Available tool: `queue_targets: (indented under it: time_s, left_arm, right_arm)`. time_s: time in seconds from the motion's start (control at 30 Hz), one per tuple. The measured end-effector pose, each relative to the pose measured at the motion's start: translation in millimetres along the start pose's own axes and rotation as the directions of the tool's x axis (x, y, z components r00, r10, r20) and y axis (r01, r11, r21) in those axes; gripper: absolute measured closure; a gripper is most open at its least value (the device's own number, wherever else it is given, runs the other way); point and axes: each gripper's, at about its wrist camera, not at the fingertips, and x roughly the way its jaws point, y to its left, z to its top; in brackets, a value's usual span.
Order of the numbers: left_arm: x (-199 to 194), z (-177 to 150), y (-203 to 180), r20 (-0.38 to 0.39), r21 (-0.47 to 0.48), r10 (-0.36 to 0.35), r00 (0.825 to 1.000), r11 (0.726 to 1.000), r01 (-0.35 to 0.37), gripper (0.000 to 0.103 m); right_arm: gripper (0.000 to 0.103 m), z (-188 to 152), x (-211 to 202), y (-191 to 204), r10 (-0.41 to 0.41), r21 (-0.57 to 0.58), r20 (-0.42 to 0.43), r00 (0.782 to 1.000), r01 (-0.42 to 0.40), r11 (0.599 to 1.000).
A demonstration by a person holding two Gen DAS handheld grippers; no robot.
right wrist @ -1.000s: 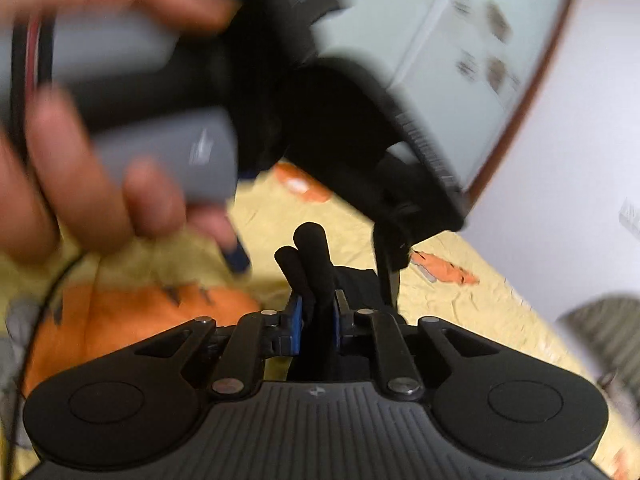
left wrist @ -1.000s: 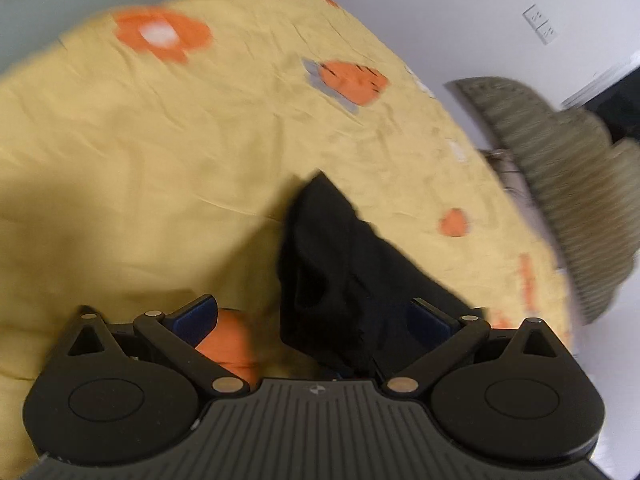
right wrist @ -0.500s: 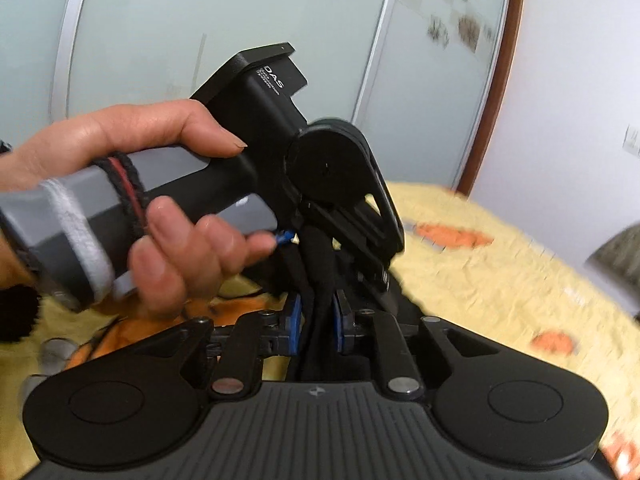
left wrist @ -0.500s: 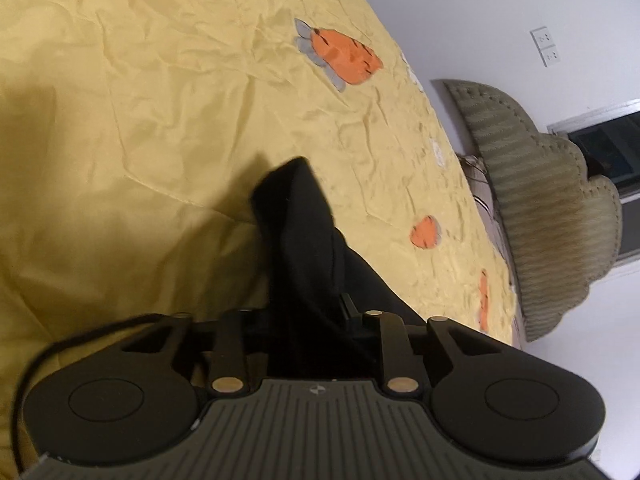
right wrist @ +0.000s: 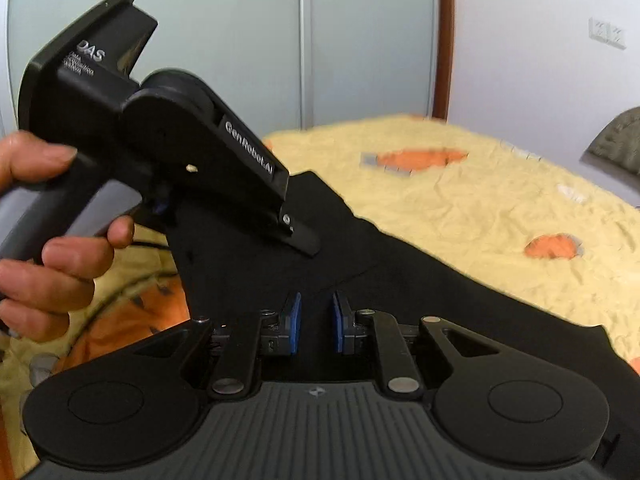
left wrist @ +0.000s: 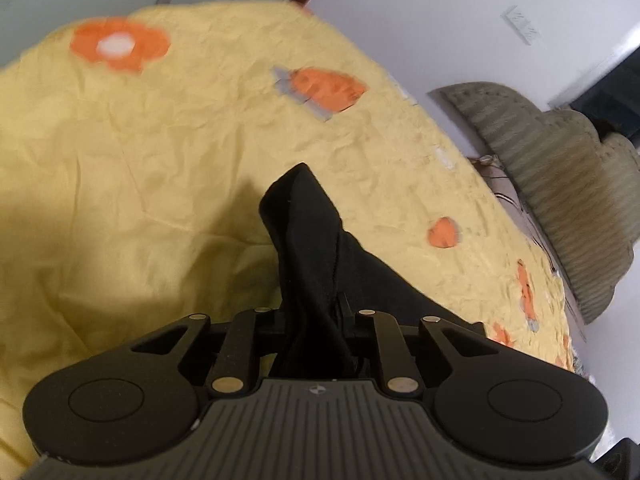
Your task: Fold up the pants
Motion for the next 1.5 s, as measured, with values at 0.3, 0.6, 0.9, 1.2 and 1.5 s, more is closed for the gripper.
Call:
queue_targets:
  time_s: [0.3,0.6,0.9,1.2,1.5]
  left_arm:
    - [-58.4,-35.3,-87.4,0.149,0.235,-0.033,0.988,0.972,-0.002,0.084]
    - [-71.7,-85.1,-170.2,0.190,0.358,-0.052,0.980,0.934,-0.020,0.084]
    - [-46.0,-145.0,-257.1,0.118,0.484,-0.109,0.987,0.874,0.039,0.083]
    - [1.4,-206.7,-324.5,0.021,0.582,-0.117,0.993,0.809,0.083,0.081]
    - [45.1,-256.9,-364.2,-0.066,0.631,-0.101,0.993,0.767,0.120,0.081]
  right_arm:
    - [0.087,2.4,-59.0,-44.6,0.045,0.188,0.147,0.988,-0.073,0.980]
    - [0.087,-16.1,-110.4,-81.5,0.043,0.325,0.237,0.970,-0.121,0.938]
    - [0.087,-68.6,-188.0,-130.5,-0.058,0.464,0.279,0.959,-0.082,0.882]
    - [0.087,-122.4,-229.4,-176.7,-0.177,0.592,0.256,0.950,-0.009,0.806]
    - [0.087,-168.2,-252.2,-209.9,-0.274,0.694,0.176,0.946,0.078,0.716]
